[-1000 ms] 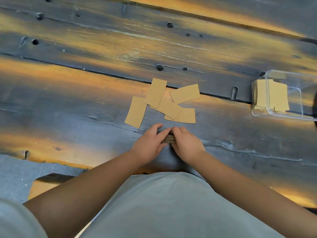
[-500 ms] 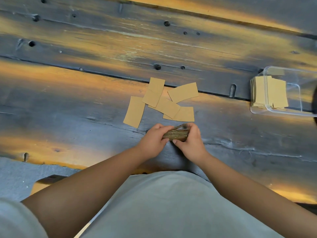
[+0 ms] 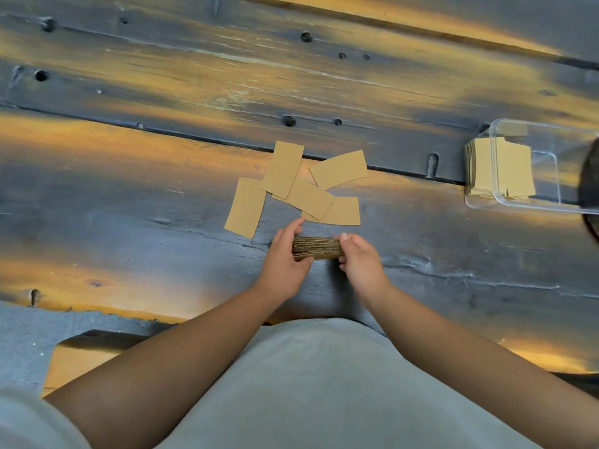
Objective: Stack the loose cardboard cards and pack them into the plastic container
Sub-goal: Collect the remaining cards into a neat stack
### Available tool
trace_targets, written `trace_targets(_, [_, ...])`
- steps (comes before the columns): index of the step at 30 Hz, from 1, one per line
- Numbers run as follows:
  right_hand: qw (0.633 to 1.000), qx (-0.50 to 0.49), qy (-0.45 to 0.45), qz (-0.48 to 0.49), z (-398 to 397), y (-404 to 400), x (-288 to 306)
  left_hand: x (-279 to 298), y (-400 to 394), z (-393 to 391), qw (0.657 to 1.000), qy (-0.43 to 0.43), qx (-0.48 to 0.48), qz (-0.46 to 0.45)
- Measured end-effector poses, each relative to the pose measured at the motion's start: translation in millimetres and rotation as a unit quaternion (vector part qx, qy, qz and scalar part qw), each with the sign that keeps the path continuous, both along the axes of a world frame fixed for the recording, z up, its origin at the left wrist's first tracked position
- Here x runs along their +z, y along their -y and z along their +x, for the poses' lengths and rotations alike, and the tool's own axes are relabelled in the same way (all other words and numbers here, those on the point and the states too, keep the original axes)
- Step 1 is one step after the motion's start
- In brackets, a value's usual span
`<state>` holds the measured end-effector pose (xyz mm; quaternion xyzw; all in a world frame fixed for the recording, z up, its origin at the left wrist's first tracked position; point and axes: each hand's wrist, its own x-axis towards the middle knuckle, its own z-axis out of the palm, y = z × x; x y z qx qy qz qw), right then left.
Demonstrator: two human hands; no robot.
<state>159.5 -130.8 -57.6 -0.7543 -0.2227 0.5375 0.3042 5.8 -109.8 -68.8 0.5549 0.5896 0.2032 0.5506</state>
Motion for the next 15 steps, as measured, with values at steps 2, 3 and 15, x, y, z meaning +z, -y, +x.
trace_targets(2, [1.000, -0.024, -0.006, 0.007, -5, 2, -4, -2, 1, -2, 1.000, 0.022, 0.009, -0.015])
trace_targets(3, [0.999, -0.036, -0.006, 0.011, -7, 2, -5, -2, 1, -2, 0.999, 0.029, 0.012, -0.019])
trace_targets(15, [0.994, -0.084, -0.068, -0.012, -12, 1, -3, 3, -14, 15, 0.977, 0.120, 0.170, -0.044])
